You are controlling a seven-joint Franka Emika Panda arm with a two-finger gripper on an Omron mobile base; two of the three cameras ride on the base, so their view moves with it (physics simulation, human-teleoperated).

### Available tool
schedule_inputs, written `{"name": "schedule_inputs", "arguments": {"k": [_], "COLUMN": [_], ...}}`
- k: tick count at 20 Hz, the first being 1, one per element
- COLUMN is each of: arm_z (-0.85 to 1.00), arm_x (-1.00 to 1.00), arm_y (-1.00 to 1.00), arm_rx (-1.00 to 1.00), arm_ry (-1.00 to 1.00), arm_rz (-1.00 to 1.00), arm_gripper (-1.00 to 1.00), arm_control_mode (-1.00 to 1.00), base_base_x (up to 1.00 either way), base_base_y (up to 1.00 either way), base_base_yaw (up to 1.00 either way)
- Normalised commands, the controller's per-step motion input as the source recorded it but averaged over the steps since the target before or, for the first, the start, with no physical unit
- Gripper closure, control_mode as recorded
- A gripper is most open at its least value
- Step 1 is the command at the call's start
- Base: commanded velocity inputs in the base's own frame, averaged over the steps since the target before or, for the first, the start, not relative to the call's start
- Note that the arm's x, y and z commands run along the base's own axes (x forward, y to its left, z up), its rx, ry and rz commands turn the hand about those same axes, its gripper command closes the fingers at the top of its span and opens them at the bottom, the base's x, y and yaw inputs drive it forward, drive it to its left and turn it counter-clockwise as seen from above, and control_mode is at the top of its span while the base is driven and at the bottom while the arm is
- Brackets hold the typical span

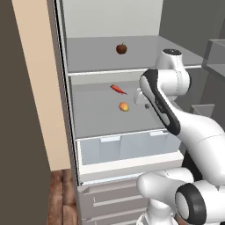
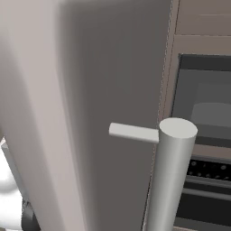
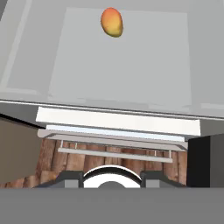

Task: Pick up the mango and apple from the fridge and place one fruit on each plate on the dining counter.

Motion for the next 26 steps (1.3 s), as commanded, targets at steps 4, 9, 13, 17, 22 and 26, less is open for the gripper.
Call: {"name": "schedule_inputs", "arguments": {"k": [4,9,13,17,22,26], "arm_z": [-0.11,-0.26,-0.36,-0.36,-0.21,-0.11], "arm_x": [0.0,0.01,0.18,0.37,0.6,0.72], "arm_y": [0.17,0.19,0.03,0.0,0.02,0.09], "arm_rx": [0.0,0.0,0.0,0.0,0.0,0.0], "arm_ry": [0.0,-0.04,-0.07,-0.04,0.0,0.0], "arm_rz": [0.0,0.0,0.0,0.0,0.0,0.0], "arm_gripper": [-1.0,-1.0,-1.0,-1.0,-1.0,-1.0], "arm_control_mode": [-1.0,-1.0,-1.0,-1.0,-1.0,-1.0], "base_base_x": [0.0,0.0,0.0,0.0,0.0,0.0], "base_base_y": [0.0,0.0,0.0,0.0,0.0,0.0], "base_base_yaw": [0.0,0.0,0.0,0.0,0.0,0.0]}}
